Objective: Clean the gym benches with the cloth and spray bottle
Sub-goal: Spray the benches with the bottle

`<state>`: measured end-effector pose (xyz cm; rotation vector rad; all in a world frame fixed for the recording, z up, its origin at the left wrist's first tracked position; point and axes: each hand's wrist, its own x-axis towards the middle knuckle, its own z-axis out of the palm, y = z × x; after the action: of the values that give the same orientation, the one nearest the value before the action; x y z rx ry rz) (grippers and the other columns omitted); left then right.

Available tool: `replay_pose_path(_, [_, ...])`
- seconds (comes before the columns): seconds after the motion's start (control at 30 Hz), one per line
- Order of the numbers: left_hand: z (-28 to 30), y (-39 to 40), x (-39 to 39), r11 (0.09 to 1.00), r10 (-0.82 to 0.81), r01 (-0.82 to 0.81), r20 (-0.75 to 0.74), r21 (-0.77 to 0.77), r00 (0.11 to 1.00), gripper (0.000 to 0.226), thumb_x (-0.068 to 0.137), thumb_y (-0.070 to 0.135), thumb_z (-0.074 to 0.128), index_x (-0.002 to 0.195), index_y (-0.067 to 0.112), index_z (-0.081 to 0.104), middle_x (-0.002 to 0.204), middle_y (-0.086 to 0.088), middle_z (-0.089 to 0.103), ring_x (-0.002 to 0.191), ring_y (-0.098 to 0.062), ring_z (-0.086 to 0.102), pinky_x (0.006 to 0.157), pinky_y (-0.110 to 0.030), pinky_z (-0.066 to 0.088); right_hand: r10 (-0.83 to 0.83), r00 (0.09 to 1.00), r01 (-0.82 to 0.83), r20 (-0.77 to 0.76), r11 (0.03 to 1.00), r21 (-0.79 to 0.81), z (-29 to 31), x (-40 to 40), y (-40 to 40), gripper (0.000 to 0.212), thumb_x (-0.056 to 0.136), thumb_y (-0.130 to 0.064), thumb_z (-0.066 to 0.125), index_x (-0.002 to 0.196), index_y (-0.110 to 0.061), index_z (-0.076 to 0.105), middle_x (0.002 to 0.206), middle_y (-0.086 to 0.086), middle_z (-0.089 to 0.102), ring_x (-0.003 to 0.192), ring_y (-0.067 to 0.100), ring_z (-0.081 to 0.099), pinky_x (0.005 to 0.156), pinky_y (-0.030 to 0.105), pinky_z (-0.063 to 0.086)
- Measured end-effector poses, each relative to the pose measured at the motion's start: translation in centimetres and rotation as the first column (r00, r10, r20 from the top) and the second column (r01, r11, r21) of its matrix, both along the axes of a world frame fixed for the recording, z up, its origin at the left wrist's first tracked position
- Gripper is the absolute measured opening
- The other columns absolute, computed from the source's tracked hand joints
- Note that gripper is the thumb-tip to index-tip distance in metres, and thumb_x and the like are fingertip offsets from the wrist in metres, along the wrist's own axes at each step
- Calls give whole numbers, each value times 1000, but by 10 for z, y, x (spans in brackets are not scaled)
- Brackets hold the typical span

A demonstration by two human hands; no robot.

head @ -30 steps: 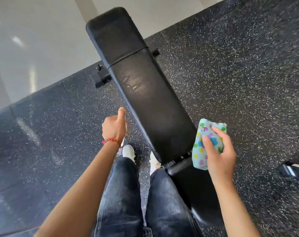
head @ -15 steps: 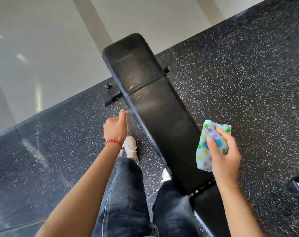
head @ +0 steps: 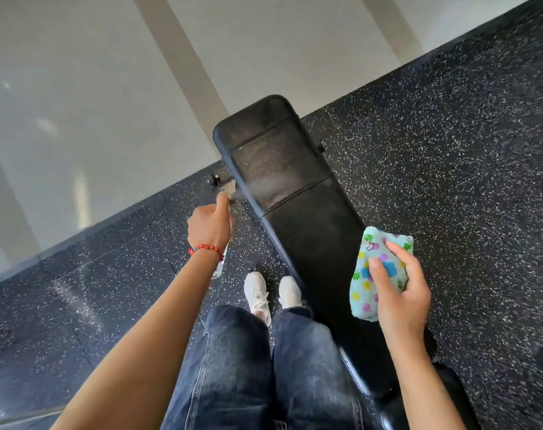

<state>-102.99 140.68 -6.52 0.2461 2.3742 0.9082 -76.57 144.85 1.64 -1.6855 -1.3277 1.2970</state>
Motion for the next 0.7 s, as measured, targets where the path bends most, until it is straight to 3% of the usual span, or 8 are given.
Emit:
replay_pose_path(0.17, [-1, 13, -20, 999, 50, -50, -15, -20, 999, 61, 75, 52, 39, 26, 16, 38, 26, 6, 34, 35, -14, 30, 45, -24, 25, 52, 999, -52, -4, 999, -15, -4, -23, 23, 30, 83, -19, 67, 99, -43, 61, 105, -22, 59, 91, -14, 58, 66, 4, 46])
replay_pose_path(0.27, [0, 22, -29, 998, 50, -51, -29, -35, 998, 57, 75, 61, 37, 34, 21, 33, 33, 7, 36, 36, -14, 30, 45, -24, 27, 83, 996, -84, -20, 996, -15, -8, -40, 39, 30, 83, -19, 67, 99, -43, 61, 104, -21, 59, 90, -12, 59, 65, 5, 47])
replay_pose_path(0.6, [12, 48, -63, 971, 239, -239, 5, 17, 971, 57, 74, 46, 40, 26, 18, 26, 27, 8, 25, 37, -14, 22, 46, -25, 20, 224, 974, -226, -45, 974, -35, -11, -84, 87, 29, 82, -22, 68, 100, -43, 60, 104, -22, 60, 91, -10, 59, 66, 7, 48])
replay_pose_path(0.7, [18, 45, -72, 953, 298, -299, 25, 41, 954, 62, 82, 48, 43, 29, 20, 25, 24, 7, 28, 30, -7, 22, 46, -26, 19, 277, 960, -279, -50, 960, -35, -8, -100, 96, 28, 83, -23, 67, 101, -43, 60, 102, -25, 60, 92, -9, 60, 66, 7, 48])
